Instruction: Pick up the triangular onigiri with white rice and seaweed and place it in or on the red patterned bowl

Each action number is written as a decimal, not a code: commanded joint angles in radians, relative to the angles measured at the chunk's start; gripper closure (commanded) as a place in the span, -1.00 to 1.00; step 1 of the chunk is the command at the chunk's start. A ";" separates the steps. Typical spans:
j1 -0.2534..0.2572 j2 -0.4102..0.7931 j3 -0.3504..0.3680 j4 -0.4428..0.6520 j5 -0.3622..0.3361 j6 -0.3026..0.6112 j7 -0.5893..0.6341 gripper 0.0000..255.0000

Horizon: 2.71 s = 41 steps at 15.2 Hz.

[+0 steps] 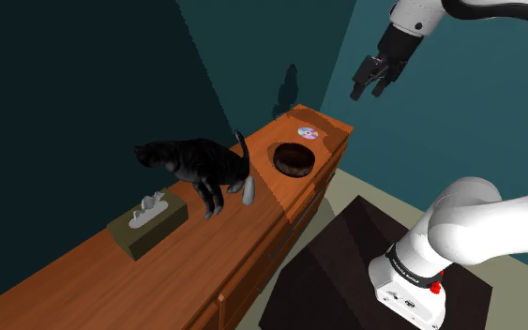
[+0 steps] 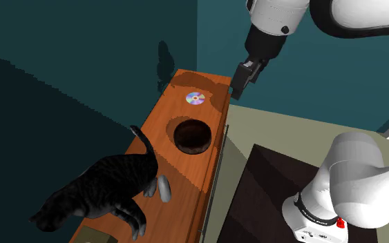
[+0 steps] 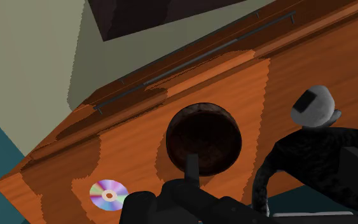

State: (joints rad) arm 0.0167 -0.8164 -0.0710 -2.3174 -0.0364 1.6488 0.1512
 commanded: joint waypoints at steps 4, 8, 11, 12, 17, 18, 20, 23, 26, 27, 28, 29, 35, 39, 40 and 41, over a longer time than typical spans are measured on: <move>-0.002 -0.024 0.060 -0.104 0.018 0.106 0.088 -1.00; -0.002 -0.025 0.148 -0.218 0.043 0.254 0.209 -1.00; -0.003 0.002 0.219 -0.285 0.059 0.371 0.304 -1.00; -0.004 0.017 0.243 -0.303 0.063 0.411 0.336 -1.00; -0.027 0.130 0.380 -0.360 0.065 0.615 0.513 -1.00; -0.038 0.161 0.410 -0.364 0.060 0.656 0.552 -1.00; -0.067 0.228 0.476 -0.366 0.040 0.736 0.635 -1.00; -0.137 0.341 0.587 -0.350 -0.022 0.847 0.781 -1.00; -0.255 0.466 0.728 -0.312 -0.142 0.938 0.964 -1.00; -0.305 0.511 0.781 -0.293 -0.203 0.960 1.039 -1.00; -0.362 0.559 0.839 -0.271 -0.277 0.978 1.123 -1.00; -0.424 0.612 0.901 -0.245 -0.366 0.987 1.217 -1.00; -0.554 0.879 1.013 -0.128 -0.823 0.934 1.613 -1.00; -0.533 0.971 0.971 -0.100 -0.960 0.919 1.702 -1.00; -0.529 0.983 0.965 -0.096 -0.978 0.917 1.713 -1.00; -0.528 0.983 0.964 -0.096 -0.978 0.917 1.713 -1.00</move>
State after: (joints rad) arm -0.5138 0.1577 0.8974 -2.4166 -1.0001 2.5673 1.8558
